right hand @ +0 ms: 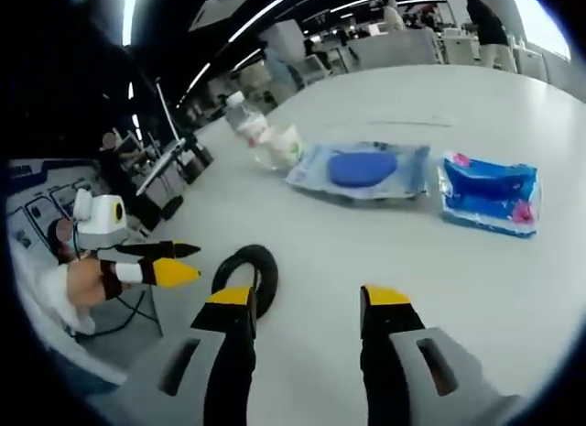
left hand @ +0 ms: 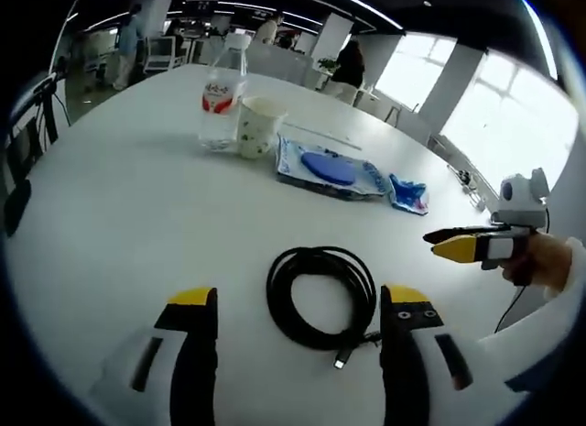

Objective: Arrange the tabletop items into an orderly group along one side of the table until the central work area is clear of visible clutter.

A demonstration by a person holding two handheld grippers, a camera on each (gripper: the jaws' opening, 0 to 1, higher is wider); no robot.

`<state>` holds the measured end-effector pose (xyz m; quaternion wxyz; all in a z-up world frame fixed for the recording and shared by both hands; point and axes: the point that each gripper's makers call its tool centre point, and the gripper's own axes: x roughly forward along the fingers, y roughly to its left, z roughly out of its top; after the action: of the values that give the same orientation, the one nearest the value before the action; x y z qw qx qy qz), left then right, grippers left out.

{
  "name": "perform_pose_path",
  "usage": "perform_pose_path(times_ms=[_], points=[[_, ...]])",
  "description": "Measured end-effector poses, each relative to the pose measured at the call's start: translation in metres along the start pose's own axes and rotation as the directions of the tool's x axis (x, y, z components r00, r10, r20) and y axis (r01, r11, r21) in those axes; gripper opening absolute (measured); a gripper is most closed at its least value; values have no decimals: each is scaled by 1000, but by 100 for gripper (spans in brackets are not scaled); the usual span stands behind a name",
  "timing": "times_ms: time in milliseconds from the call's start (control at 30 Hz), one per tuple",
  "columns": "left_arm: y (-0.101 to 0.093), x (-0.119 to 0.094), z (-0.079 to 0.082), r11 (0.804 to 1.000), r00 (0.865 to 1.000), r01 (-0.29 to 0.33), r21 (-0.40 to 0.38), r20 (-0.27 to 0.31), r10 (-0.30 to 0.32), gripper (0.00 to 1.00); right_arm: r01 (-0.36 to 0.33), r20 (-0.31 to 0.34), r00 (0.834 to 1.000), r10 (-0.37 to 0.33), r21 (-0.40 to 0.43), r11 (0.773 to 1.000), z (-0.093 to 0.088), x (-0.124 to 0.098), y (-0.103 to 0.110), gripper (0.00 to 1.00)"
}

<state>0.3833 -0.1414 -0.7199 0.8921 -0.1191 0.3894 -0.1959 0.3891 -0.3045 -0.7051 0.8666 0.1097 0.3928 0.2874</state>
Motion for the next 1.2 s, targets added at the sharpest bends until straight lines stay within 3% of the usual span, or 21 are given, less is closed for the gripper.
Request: perform_pose_path(times_ms=[533, 767, 900, 1033, 1167, 1200], points=[[13, 18, -16, 997, 995, -79, 3, -57, 79, 49, -40, -102, 994, 40, -4, 999, -22, 47, 36, 36], [14, 21, -21, 996, 993, -84, 6, -78, 84, 37, -37, -152, 988, 34, -16, 999, -34, 64, 45, 32], [14, 22, -24, 996, 992, -90, 0, -87, 90, 35, -19, -167, 986, 17, -10, 1000, -41, 69, 48, 29], [15, 22, -24, 995, 991, -98, -3, -91, 98, 26, -16, -191, 982, 6, -50, 999, -48, 70, 47, 18], [11, 23, -26, 996, 992, -82, -47, -95, 78, 17, -19, -192, 981, 8, -57, 998, -47, 69, 49, 15], [14, 22, -25, 994, 991, -102, -41, -85, 99, 15, -15, -195, 981, 5, -54, 998, -46, 70, 48, 15]])
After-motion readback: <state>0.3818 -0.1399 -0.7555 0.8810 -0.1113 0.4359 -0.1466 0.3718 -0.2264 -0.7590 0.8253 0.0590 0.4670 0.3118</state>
